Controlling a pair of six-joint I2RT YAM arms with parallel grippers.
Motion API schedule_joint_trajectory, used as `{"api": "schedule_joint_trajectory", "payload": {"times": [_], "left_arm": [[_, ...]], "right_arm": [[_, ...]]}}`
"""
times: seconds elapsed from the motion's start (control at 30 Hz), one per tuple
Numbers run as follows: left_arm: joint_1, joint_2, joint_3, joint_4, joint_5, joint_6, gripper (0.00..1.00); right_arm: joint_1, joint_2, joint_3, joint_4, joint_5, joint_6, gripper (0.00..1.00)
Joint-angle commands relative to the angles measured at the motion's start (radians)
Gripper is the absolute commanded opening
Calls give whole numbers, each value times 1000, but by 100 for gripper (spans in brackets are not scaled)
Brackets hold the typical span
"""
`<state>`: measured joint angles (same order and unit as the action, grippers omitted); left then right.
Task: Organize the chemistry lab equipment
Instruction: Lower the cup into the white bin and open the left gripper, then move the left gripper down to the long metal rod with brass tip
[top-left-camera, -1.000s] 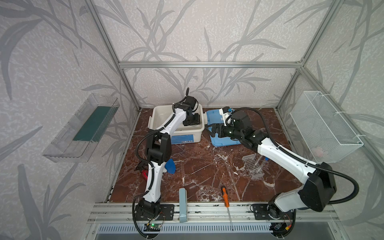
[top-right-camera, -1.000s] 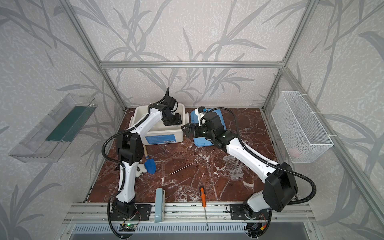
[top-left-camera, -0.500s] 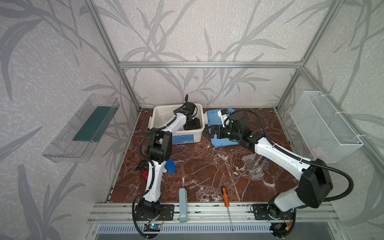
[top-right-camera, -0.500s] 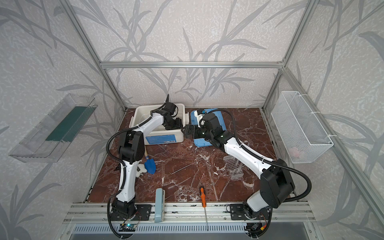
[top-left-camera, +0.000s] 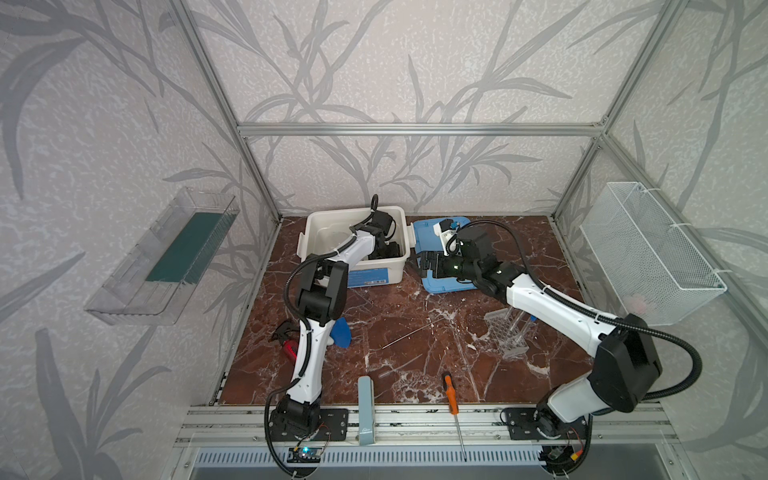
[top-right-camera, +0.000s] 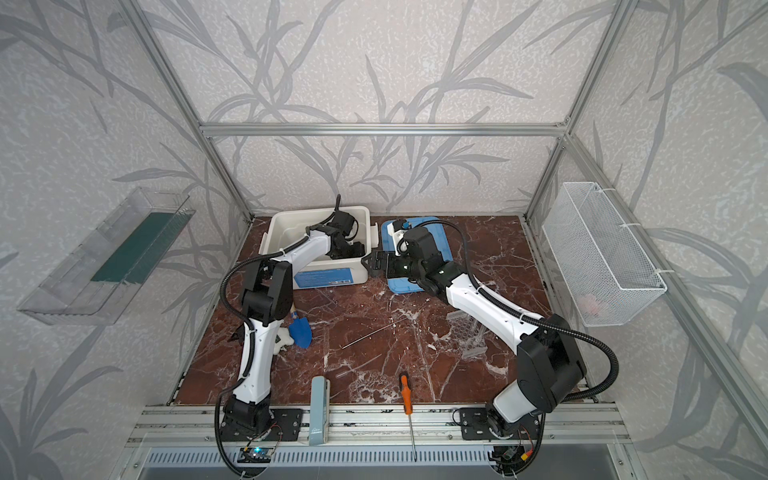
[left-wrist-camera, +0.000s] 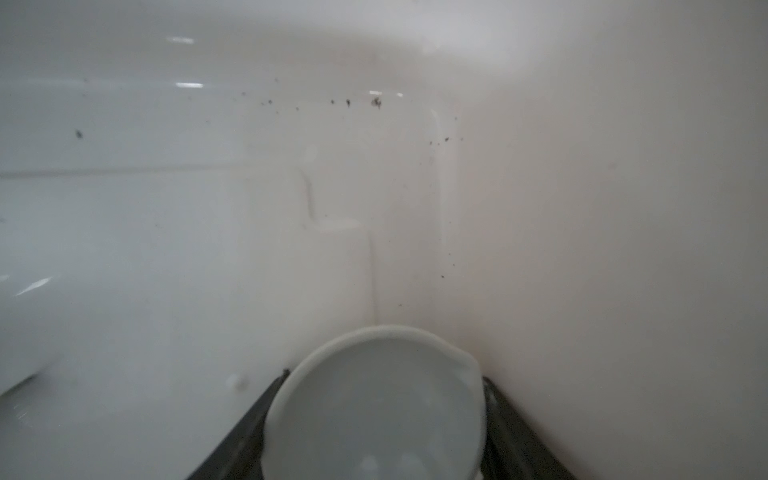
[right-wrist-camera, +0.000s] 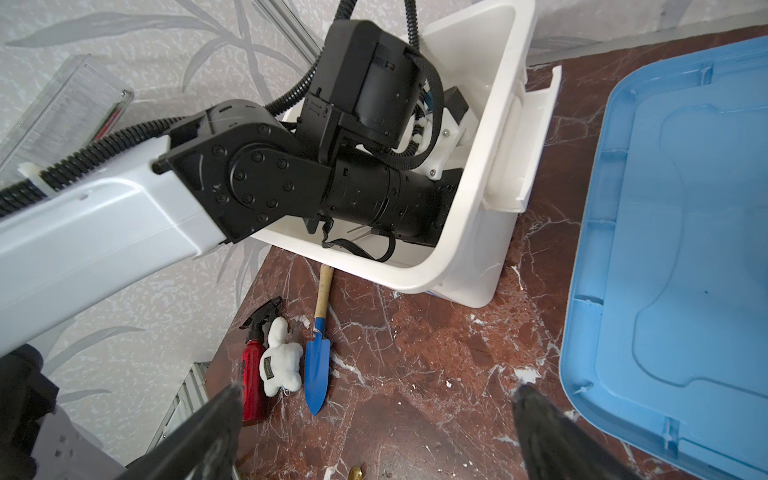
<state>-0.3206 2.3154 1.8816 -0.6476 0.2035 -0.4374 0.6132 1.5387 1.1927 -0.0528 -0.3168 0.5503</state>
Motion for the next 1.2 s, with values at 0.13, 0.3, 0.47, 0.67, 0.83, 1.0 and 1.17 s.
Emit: {"api": "schedule_joint_trajectory", "payload": {"times": [0.13,0.3,0.47,0.67,0.83,1.0,1.17], "left_arm": [[6,-21,-26,0,-19,12,66],[5,-61,7,-30,-11,26,69],[8,-100,45,-72,-8,43,76],[8,-143,63,-116,-29,56,78],[8,-275,50,-124,-66,59,80],[2,-435,32,-170,-82,118,88],[-29,-635,-121,-158,-65,208,95]], "right_arm": [[-6,3,8,1,-7,-1,99],[-6,0,10,-1,-7,0,99],[-6,-8,12,-5,-8,4,99],[-6,-32,6,-21,-9,2,99],[-5,-87,-2,-66,7,-35,99],[-5,-175,-33,-113,0,-105,99],[-7,-306,-104,-188,13,-190,99]]}}
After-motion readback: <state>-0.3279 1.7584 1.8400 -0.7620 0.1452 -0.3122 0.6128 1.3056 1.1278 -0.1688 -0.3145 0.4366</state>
